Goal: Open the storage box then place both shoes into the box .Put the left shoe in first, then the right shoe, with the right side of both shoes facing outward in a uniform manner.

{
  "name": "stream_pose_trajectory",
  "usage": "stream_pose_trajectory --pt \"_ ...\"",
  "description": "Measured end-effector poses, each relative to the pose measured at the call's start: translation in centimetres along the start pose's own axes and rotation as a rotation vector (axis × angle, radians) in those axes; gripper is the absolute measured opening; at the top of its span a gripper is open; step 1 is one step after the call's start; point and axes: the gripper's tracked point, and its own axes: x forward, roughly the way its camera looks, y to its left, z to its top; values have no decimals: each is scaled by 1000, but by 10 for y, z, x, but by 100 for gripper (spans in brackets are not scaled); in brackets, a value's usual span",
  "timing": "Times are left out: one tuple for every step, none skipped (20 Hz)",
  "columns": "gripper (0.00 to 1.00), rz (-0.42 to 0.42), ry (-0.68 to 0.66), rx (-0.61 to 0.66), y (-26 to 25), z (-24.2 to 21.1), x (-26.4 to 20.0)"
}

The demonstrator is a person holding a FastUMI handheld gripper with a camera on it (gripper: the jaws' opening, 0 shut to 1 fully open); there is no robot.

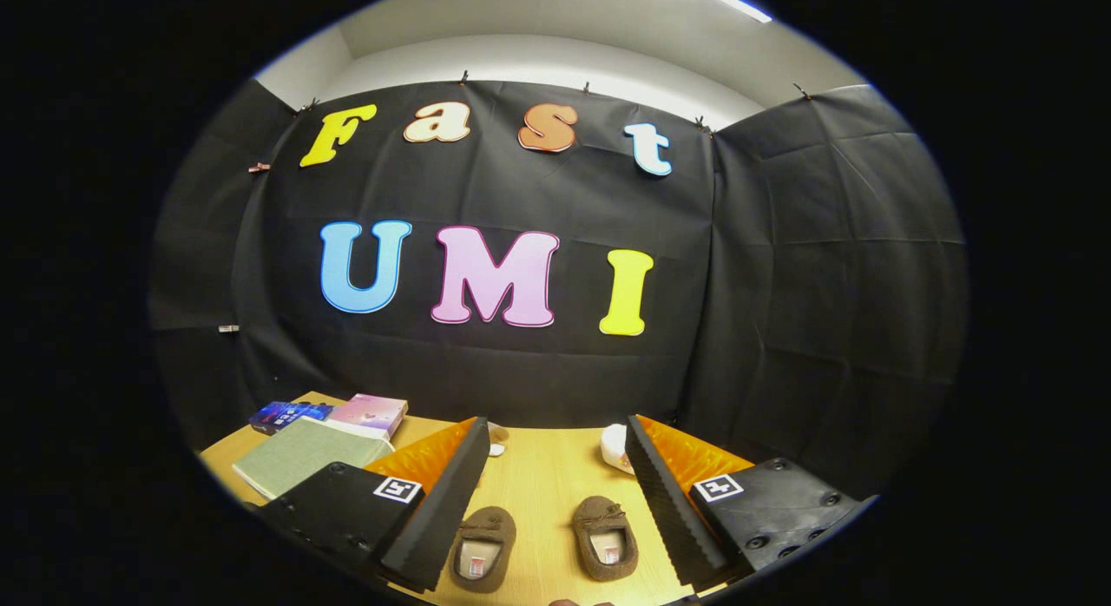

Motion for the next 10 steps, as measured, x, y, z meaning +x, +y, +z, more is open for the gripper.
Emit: stream_pose_trajectory --pt "97 2 4 5 3 -2 -1" --pt "97 2 7 7 6 -3 -1" --pt "97 3 11 8 8 -4 -2" --pt "97 11 16 12 13 -6 -3" --pt "97 25 24 21 19 -8 -3" --pt "97 35 33 28 24 -10 -2" --pt "97 47 42 34 29 -11 -1" --pt "97 73 61 43 38 -15 1" --pt "97 96 80 50 45 -20 5" --pt "97 124 109 57 52 -27 8"
